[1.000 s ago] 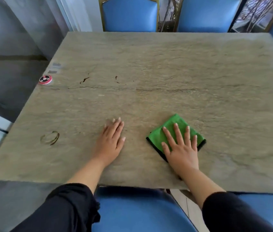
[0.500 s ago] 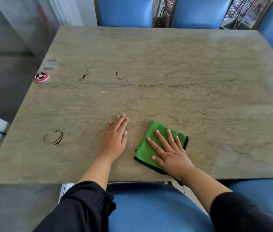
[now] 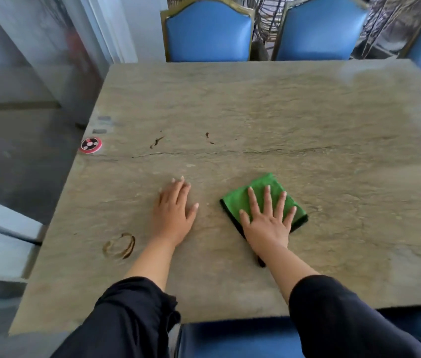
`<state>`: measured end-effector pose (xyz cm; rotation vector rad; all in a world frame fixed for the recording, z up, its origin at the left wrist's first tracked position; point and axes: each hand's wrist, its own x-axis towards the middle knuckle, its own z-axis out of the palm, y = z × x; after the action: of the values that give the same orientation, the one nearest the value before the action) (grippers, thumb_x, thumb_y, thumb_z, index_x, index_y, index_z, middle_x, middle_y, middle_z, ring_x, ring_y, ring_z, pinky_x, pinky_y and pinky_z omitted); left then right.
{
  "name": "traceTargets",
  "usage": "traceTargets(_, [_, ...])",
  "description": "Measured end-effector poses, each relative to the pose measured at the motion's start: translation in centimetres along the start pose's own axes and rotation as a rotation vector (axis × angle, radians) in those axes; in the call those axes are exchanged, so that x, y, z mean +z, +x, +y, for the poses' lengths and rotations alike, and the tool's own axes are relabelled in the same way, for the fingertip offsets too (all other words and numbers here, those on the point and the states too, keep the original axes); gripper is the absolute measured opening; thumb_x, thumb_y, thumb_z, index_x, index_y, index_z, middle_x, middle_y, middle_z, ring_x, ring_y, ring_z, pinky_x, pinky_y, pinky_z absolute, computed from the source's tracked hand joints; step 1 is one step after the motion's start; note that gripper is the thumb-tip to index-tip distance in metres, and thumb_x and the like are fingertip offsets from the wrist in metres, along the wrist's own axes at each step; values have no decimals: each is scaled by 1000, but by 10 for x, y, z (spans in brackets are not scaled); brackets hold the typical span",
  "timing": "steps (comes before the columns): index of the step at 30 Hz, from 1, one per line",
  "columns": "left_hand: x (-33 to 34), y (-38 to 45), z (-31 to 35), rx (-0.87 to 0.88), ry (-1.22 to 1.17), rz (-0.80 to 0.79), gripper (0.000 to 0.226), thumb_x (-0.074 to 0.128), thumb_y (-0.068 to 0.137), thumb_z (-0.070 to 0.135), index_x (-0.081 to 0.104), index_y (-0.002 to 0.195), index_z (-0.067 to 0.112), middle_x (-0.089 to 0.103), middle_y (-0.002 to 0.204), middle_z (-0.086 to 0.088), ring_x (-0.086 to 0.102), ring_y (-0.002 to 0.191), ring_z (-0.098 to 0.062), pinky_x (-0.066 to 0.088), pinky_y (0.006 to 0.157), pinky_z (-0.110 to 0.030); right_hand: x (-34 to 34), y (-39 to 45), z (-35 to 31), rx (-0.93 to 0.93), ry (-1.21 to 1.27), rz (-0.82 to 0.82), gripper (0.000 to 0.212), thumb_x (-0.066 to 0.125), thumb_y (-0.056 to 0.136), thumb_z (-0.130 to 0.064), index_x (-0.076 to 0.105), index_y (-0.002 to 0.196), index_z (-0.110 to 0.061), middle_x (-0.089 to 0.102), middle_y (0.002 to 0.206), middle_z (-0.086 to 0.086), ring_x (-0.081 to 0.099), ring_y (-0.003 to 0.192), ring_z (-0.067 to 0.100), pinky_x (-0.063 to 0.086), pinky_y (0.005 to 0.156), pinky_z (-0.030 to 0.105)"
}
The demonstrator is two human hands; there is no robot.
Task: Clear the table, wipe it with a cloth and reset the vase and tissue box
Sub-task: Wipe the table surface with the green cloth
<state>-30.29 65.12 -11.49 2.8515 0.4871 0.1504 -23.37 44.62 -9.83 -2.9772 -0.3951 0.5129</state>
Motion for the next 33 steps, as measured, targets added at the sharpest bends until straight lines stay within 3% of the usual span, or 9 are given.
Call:
traceTargets(3, [1, 18, -19, -15, 1, 4, 66, 12, 91, 41, 29, 146, 9, 20, 157, -8, 18, 145, -25, 10, 117, -40, 1, 22, -50, 42, 36, -2, 60, 9, 95, -57, -19, 146, -42, -29, 156, -2, -31, 139, 36, -17, 111, 59])
traceTargets(7, [6, 25, -28, -11, 4, 81, 59, 24, 89, 27, 43, 138, 0, 38, 148, -16, 38, 136, -31, 18, 112, -43, 10, 18, -73, -244, -68, 58, 58, 7, 93, -61, -15, 145, -49, -25, 156, -9, -30, 141, 28, -18, 114, 52])
traceTargets(10, [8, 23, -30, -9, 12, 64, 59, 21, 90, 26, 38, 141, 3, 33, 152, -13, 31, 140, -28, 16, 115, -40, 9, 9, -43, -360, -131, 65, 59, -2, 84, -66, -16, 141, -56, -21, 157, -13, -28, 142, 22, -16, 116, 47])
traceTargets(15, [8, 25, -30, -32, 22, 59, 61, 19, 90, 28, 34, 144, 5, 28, 154, -10, 25, 143, -24, 16, 117, -40, -7, 45, -38, 45, -20, 51, 59, 8, 93, -62, -14, 145, -48, -21, 158, -7, -27, 143, 27, -16, 115, 52])
traceTargets(18, [8, 24, -27, -35, 17, 60, 61, 18, 91, 29, 32, 145, 6, 26, 155, -8, 22, 144, -22, 12, 118, -38, -11, 79, -69, 103, 22, 40, 59, 8, 94, -59, -15, 146, -44, -24, 158, -3, -29, 141, 33, -15, 113, 57])
traceTargets(26, [4, 32, -33, -95, -230, 113, 63, 16, 87, 31, 38, 142, 10, 34, 152, -5, 27, 142, -19, 10, 117, -31, 5, 40, -99, -258, 0, 39, 57, 15, 96, -57, -9, 147, -47, -21, 157, -9, -28, 142, 25, -20, 113, 51])
traceTargets(28, [-3, 35, -25, -165, -355, 198, 59, 24, 86, 29, 42, 138, 8, 42, 145, -10, 37, 135, -24, 23, 115, -35, 1, 31, -97, -242, 234, 29, 56, 26, 100, -46, 3, 150, -42, -11, 159, -10, -22, 145, 20, -22, 113, 44])
traceTargets(30, [-8, 37, -9, -64, -341, 297, 51, 38, 85, 18, 47, 134, 6, 48, 137, -10, 43, 128, -25, 31, 110, -35, -10, 32, -94, -183, 618, 62, 52, 35, 101, -23, 21, 151, -30, 5, 161, -7, -13, 147, 14, -18, 114, 34])
traceTargets(33, [-5, 39, 23, 254, -225, 55, 52, 35, 91, 25, 38, 142, 14, 37, 149, -4, 31, 138, -22, 26, 115, -42, -16, 35, -72, 50, 664, 305, 55, 34, 95, -1, 37, 146, -20, 17, 159, -2, -7, 148, 14, -13, 118, 33])
